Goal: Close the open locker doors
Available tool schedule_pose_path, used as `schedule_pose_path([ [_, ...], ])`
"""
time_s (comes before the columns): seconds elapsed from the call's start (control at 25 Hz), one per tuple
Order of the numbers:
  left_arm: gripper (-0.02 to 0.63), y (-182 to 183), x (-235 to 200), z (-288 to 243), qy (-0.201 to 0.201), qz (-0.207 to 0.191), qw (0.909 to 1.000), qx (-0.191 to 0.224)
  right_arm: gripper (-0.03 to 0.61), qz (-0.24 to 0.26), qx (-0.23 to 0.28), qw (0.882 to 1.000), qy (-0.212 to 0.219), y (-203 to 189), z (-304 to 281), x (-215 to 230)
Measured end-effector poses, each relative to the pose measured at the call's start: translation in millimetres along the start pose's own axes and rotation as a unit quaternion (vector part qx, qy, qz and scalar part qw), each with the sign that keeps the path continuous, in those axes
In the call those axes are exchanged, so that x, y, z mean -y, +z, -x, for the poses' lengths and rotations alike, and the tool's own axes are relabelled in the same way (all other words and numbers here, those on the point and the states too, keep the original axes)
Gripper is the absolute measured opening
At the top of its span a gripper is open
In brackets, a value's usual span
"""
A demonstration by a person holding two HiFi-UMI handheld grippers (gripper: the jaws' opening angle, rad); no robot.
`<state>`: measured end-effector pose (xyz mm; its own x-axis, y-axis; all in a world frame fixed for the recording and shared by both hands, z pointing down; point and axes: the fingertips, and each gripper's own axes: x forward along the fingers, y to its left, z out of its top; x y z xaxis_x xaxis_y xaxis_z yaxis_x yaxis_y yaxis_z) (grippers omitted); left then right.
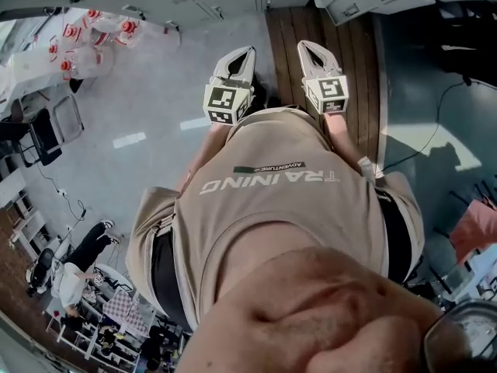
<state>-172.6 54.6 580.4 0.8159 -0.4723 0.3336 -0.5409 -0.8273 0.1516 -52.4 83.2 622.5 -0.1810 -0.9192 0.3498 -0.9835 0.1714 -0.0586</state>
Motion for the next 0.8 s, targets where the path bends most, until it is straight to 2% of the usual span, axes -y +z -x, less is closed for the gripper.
schedule_pose_path([
  [0.24, -0.005, 35.8, -37.2, -36.8, -0.033, -0.009, 0.9992, 0.02, 0.015, -0.001, -0.002, 1.0, -0.024, 34.3, -40.0, 20.4],
  [0.52, -0.005, 46.7, -98.2, -64.5, -0.045, -0.026, 0.9985, 0.019, 0.014, -0.007, 0.026, 0.998, -0.049, 78.8, -104.3, 32.4],
  [0.68, -0.005, 48.0, -126.9, -80.0, -0.047, -0.025, 0.9985, 0.009, 0.015, -0.014, 0.037, 0.998, -0.052, 89.8, -129.2, 37.6],
  [0.8, -0.005, 54.9, -127.4, -85.4, -0.053, -0.034, 0.998, 0.01, 0.015, -0.017, 0.027, 0.998, -0.062, 85.4, -126.3, 48.3],
])
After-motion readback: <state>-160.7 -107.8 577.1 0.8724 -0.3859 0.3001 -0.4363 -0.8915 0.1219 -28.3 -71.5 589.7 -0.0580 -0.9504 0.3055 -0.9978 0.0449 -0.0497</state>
